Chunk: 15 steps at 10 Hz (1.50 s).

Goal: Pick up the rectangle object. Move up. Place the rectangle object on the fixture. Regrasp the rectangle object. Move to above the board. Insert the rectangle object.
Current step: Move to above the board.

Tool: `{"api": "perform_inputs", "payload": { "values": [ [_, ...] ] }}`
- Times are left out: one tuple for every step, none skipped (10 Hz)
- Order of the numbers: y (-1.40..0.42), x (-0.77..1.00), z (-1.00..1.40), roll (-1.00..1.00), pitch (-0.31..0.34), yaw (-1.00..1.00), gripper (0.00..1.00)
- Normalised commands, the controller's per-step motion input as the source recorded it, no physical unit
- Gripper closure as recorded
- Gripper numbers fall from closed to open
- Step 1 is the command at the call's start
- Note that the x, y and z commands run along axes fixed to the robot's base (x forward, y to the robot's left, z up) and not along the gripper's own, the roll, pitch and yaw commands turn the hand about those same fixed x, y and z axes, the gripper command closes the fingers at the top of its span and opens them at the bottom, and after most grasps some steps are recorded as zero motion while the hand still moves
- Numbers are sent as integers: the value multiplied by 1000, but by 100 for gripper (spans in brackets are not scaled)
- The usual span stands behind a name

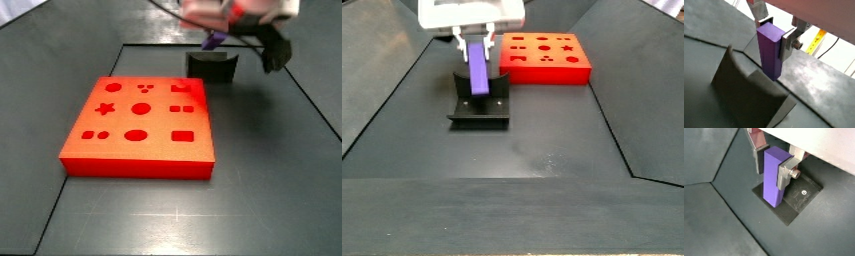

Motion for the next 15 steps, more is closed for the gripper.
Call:
{"api": "perform_inputs", "payload": {
  "values": [
    [-31,-11,1000,-75,18,48,100],
    [-30,-14,1000,-56,17,38,100],
    [-30,-14,1000,-51,15,33,100],
    [-28,-16,1000,-49,19,24,100],
    [-28,-18,1000,-47,22,18,100],
    [-26,-21,1000,-50,31,16,100],
    [-26,-22,1000,-52,36,15,100],
    [-24,-22,1000,-55,45,13,100],
    [-25,-23,1000,-56,53,14,100],
    [-24,-22,1000,-58,60,17,100],
    [-23,-21,1000,-59,76,23,100],
    [-23,-16,1000,-64,89,32,100],
    [-21,-14,1000,-64,99,36,100],
    [-24,-4,1000,-62,110,47,100],
    [-25,1,1000,-60,122,56,100]
  ]
}}
